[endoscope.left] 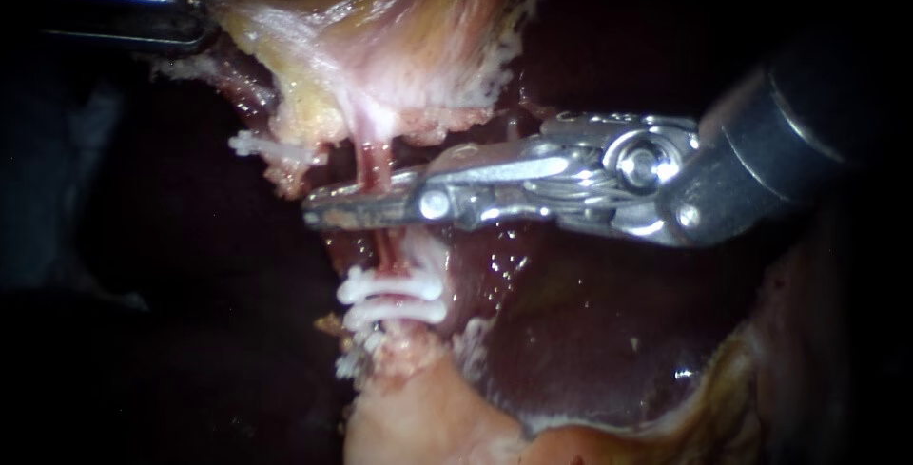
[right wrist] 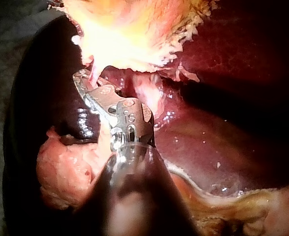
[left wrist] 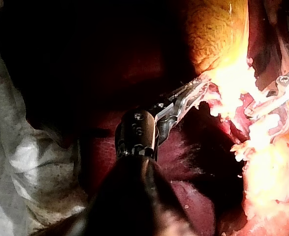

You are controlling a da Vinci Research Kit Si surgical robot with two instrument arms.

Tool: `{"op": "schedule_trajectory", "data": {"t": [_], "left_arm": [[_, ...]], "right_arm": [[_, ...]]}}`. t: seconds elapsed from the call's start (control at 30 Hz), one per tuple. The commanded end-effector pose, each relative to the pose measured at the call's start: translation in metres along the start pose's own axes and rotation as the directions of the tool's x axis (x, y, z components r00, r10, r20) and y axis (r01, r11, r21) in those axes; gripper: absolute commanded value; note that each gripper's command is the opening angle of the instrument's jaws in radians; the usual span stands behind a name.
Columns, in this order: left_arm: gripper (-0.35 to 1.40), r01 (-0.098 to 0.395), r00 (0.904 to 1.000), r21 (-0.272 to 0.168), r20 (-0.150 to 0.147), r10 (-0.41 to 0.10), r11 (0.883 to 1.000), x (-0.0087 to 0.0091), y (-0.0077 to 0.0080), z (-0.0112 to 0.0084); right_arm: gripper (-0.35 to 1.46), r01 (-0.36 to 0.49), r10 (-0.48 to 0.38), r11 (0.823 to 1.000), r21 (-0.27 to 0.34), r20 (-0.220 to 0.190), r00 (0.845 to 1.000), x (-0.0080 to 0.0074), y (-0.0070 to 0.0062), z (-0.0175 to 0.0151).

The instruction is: Going back third clip right tube

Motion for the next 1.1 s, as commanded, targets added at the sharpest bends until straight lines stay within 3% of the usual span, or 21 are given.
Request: {"op": "schedule_trajectory", "data": {"t": [0.03, 0.13, 0.27, 0.33, 0.53, 0.67, 0.87, 1.1], "left_arm": [[-0.35, 0.000, 1.0000, 0.001, 0.000, 0.000, 1.000, 0.0000, 0.0000, 0.0000], [-0.35, 0.000, 1.0000, 0.001, 0.000, 0.000, 1.000, 0.0000, 0.0001, 0.0000], [-0.35, 0.000, 1.0000, 0.001, -0.001, 0.000, 1.000, 0.0000, 0.0001, 0.0000], [-0.35, 0.000, 1.0000, 0.002, -0.001, 0.000, 1.000, -0.0001, 0.0001, 0.0001], [-0.35, -0.001, 1.0000, 0.002, -0.001, 0.001, 1.000, -0.0001, 0.0001, 0.0001], [-0.35, -0.001, 1.0000, 0.002, -0.001, 0.001, 1.000, -0.0001, 0.0002, 0.0001], [-0.35, -0.001, 1.0000, 0.002, -0.001, 0.001, 1.000, -0.0002, 0.0002, 0.0001], [-0.35, 0.000, 1.0000, 0.003, -0.001, 0.000, 1.000, -0.0002, 0.0003, 0.0001]], "right_arm": [[-0.35, 0.000, 0.000, 1.000, 0.000, 0.000, 1.000, -0.0001, 0.0001, 0.0000], [-0.35, -0.001, 0.000, 1.000, 0.021, 0.011, 1.000, -0.0001, 0.0001, 0.0001], [0.31, 0.001, 0.001, 0.999, 0.052, -0.030, 1.000, -0.0002, 0.0004, 0.0007], [0.41, 0.002, -0.001, 0.999, 0.052, -0.029, 1.000, -0.0004, 0.0007, 0.0012], [0.45, 0.031, -0.030, 0.998, 0.050, -0.029, 0.999, -0.0018, 0.0017, 0.0023], [0.46, 0.108, -0.107, 0.993, 0.047, -0.030, 0.994, -0.0026, 0.0031, 0.0028], [0.48, 0.226, -0.226, 0.974, -0.007, -0.046, 0.973, -0.0029, 0.0048, 0.0026], [0.49, 0.323, -0.324, 0.946, -0.021, -0.044, 0.945, -0.0033, 0.0050, 0.0013]]}}
